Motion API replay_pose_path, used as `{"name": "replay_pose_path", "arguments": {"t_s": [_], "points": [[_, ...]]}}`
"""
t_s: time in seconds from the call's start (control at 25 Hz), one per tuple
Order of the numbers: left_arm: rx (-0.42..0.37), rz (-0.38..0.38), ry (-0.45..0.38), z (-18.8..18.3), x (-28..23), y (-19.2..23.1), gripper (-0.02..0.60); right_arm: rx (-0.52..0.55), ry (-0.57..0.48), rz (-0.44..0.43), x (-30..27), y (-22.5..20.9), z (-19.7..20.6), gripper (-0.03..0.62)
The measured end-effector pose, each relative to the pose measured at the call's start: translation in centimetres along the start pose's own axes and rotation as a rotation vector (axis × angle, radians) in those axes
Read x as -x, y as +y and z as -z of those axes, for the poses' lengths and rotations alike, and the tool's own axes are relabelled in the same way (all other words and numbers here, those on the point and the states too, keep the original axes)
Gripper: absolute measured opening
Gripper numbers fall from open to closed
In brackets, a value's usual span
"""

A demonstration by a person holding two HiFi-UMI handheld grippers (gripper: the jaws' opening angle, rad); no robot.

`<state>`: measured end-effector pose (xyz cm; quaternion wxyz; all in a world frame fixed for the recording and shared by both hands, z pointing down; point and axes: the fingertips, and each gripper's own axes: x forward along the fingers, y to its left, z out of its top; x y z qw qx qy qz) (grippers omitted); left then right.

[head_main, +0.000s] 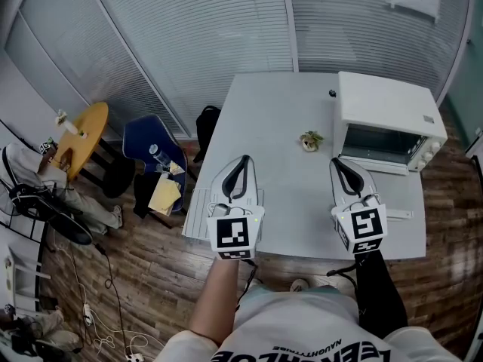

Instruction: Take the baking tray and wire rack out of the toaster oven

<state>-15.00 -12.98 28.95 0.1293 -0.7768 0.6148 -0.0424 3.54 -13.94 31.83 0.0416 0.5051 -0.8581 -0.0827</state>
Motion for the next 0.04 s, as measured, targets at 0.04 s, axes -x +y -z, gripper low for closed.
{"name": "replay_pose_path", "arguments": {"t_s": [0.04], "points": [[0.000,-0.008,-0.007,0.11,0.07,0.11,0.057,0.007,-0.009,0.001,0.04,0.02,0.12,0.002]]}}
